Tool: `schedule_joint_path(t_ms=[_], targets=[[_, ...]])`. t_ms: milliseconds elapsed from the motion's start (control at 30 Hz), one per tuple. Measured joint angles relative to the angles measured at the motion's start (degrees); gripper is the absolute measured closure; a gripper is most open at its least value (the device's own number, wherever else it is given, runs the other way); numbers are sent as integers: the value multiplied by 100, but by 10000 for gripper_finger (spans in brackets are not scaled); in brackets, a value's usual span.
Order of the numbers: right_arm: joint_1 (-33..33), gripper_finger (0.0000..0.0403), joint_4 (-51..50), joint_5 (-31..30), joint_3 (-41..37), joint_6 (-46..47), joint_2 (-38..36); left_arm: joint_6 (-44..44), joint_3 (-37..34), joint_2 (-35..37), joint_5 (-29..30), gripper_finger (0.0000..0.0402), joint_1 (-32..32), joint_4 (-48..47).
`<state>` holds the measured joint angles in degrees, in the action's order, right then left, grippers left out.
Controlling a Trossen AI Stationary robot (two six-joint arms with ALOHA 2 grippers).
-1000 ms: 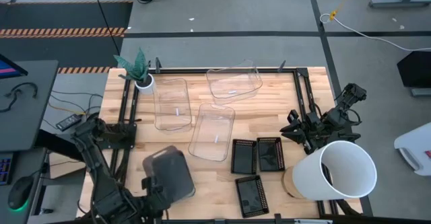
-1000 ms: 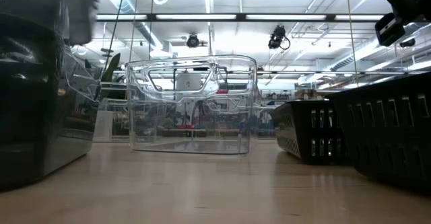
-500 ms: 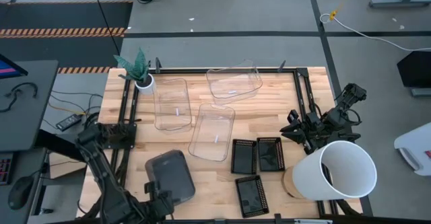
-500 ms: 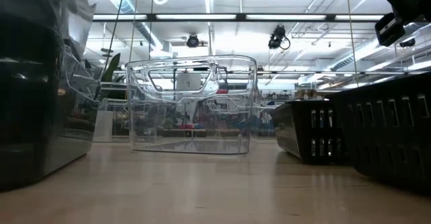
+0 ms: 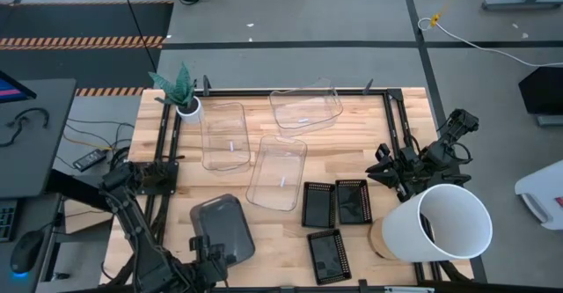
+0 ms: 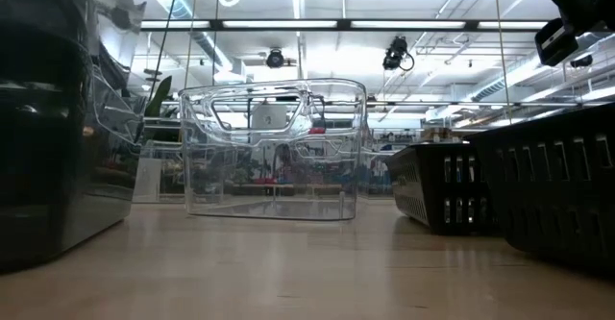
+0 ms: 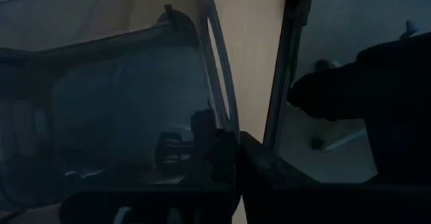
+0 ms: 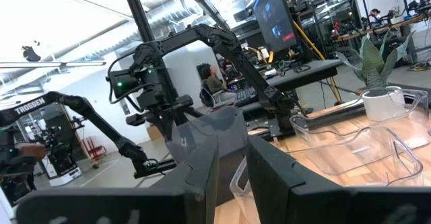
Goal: Stack baskets by color
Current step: Stack the top black bin on the bottom black bin, then stack the bottom transparent bin on the top left transparent bin
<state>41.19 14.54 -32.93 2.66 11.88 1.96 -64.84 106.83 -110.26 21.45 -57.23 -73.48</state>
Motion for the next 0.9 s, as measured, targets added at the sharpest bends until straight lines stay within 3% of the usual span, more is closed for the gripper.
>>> schedule_joint_path(t_ms=[533, 700, 900], targets=[[0, 321, 0, 0, 0, 0, 0, -43, -339, -13, -120, 381, -28, 120], [1, 320, -1, 0, 0, 0, 0, -227, -339, -13, -116, 345, -28, 53], [1, 321, -2, 0, 0, 0, 0, -393, -339, -11, -114, 276, -26, 34]])
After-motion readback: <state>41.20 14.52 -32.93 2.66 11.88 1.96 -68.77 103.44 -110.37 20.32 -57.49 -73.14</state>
